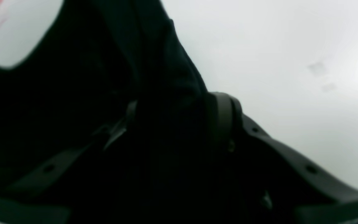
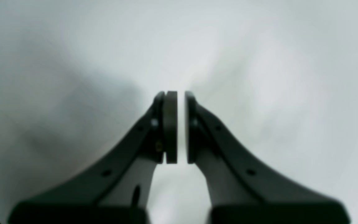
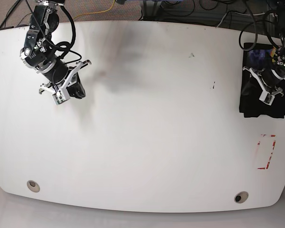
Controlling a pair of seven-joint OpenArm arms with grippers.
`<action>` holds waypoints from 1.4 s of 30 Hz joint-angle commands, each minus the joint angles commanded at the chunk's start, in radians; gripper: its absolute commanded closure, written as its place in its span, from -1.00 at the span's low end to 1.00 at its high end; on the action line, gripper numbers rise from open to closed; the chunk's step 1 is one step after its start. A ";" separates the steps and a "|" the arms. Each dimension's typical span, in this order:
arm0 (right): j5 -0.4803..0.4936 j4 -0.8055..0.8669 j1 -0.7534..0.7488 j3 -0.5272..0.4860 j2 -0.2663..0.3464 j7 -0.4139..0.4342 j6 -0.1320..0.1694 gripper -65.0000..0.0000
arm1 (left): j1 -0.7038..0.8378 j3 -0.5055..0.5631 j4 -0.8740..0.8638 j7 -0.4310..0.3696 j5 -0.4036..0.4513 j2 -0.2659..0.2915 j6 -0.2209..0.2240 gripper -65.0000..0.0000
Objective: Layout the t-shirt on the table in an organized manner, then fold the t-shirt properly
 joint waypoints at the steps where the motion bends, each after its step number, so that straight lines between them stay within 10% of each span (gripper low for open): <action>1: 0.000 0.000 0.000 0.000 0.000 0.000 0.000 0.88 | -0.008 -0.005 -0.002 0.002 0.000 0.000 -0.006 0.25; 14: -0.003 0.026 0.000 -0.002 0.000 0.000 0.000 0.88 | -0.124 -0.068 0.074 0.017 -0.009 0.000 -0.043 0.25; 29: -0.011 0.025 0.018 -0.002 0.003 0.005 0.000 0.88 | -0.138 -0.199 0.523 0.359 0.000 0.147 -0.110 0.25; 36: -0.126 -0.002 0.051 -0.038 -0.009 0.034 0.000 0.87 | -0.055 -0.213 0.675 0.331 0.098 0.310 0.000 0.25; 42: -0.327 -0.043 0.005 -0.054 -0.089 0.292 0.000 0.87 | 0.044 -0.216 0.706 0.123 0.252 0.446 0.005 0.25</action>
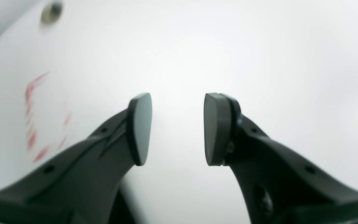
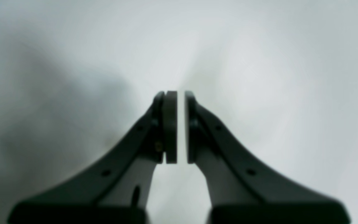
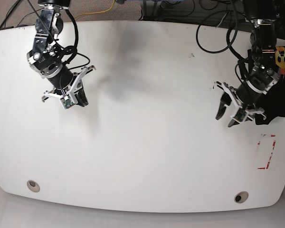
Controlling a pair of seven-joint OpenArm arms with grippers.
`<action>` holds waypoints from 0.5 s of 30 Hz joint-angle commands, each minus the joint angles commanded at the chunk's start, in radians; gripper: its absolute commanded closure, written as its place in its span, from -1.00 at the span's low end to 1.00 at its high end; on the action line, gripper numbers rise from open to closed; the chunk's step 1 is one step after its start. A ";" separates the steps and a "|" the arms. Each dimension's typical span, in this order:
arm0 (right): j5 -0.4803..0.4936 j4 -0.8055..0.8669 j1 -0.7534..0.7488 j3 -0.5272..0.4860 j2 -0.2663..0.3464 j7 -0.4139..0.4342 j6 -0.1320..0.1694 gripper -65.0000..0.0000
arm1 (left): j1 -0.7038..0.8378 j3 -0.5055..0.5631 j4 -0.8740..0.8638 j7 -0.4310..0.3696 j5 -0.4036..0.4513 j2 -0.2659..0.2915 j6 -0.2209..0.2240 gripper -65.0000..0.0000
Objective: Layout the t-shirt on the table in an organized manner, then fold the t-shirt properly
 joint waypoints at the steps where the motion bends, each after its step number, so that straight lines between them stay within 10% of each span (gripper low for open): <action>1: -0.038 -0.011 -0.015 0.000 -0.015 0.061 0.000 0.87 | 0.023 0.000 0.000 -0.052 0.031 0.021 0.000 0.25; 6: -0.153 -0.044 -0.103 0.000 -0.068 0.299 0.000 0.87 | 0.135 -0.003 -0.002 -0.230 0.069 0.081 0.000 0.25; 15: -0.175 -0.003 -0.322 0.023 -0.118 0.471 0.000 0.87 | 0.331 -0.003 0.003 -0.328 0.068 0.083 0.000 0.25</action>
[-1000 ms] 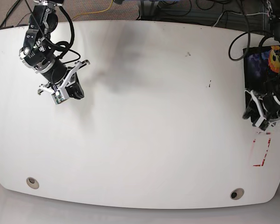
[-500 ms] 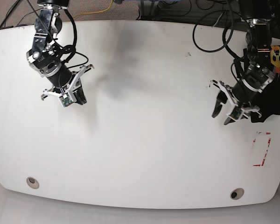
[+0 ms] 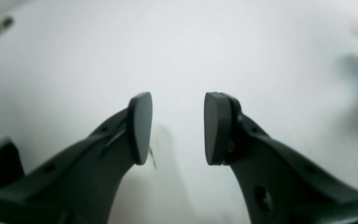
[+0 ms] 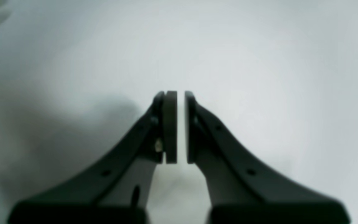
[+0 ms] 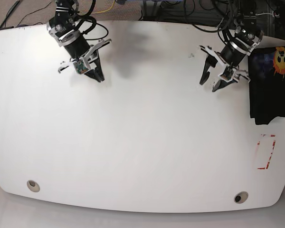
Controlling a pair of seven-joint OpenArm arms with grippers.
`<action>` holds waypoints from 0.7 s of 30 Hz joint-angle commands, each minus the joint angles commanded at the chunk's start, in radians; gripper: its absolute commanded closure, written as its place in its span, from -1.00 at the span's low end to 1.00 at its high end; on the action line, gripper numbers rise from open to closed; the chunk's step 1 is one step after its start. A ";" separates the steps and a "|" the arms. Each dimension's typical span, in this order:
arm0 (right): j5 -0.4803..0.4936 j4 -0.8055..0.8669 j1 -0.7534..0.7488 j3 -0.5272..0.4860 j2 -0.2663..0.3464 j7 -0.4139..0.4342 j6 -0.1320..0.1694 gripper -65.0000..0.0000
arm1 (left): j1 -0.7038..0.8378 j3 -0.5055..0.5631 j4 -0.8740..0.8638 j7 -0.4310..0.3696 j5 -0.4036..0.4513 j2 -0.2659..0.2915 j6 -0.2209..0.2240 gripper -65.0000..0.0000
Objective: Layout the t-shirt on the table in an organized manner, then fold the t-shirt properly
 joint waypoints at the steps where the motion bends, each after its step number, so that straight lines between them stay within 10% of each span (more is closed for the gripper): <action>1: 0.000 0.009 -0.031 0.006 -0.008 0.012 0.000 0.87 | 0.025 0.000 0.005 0.002 0.000 0.000 0.000 0.25; 21: 0.187 0.040 -0.640 0.005 -0.012 0.221 0.000 0.88 | 0.535 -0.158 0.153 0.028 -0.003 -0.044 -0.005 0.25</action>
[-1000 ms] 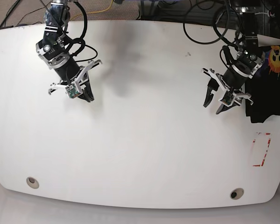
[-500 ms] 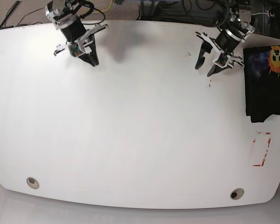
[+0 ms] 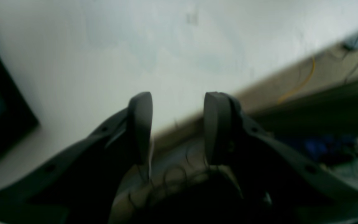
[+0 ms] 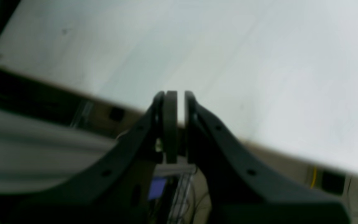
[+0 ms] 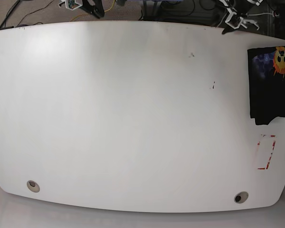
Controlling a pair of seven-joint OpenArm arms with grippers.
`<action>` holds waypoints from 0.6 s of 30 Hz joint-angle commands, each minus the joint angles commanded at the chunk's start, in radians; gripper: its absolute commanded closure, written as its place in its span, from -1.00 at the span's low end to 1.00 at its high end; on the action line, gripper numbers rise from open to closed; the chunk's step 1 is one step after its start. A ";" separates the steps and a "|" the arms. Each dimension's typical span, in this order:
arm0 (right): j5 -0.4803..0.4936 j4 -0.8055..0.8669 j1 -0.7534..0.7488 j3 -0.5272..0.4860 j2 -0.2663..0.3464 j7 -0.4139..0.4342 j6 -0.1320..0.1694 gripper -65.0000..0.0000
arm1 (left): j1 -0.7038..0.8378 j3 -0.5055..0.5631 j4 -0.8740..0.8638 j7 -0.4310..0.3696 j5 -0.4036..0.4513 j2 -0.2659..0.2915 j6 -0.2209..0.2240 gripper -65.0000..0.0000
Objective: Layout the t-shirt on the table in an organized manner, then fold the t-shirt properly
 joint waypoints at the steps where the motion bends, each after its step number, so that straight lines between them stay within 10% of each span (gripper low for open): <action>1: -0.003 -0.003 -0.029 -0.002 0.000 0.000 0.000 0.88 | 0.009 -0.021 -0.002 0.021 -0.003 0.000 0.000 0.25; 10: -0.005 -0.103 -0.160 -0.055 -0.002 0.000 0.000 0.88 | 0.052 -0.089 -0.087 0.290 -0.169 -0.038 -0.011 0.25; 18: -0.005 -0.427 -0.038 -0.130 0.063 0.002 0.000 0.88 | 0.006 0.081 -0.423 0.178 -0.150 -0.106 -0.043 0.25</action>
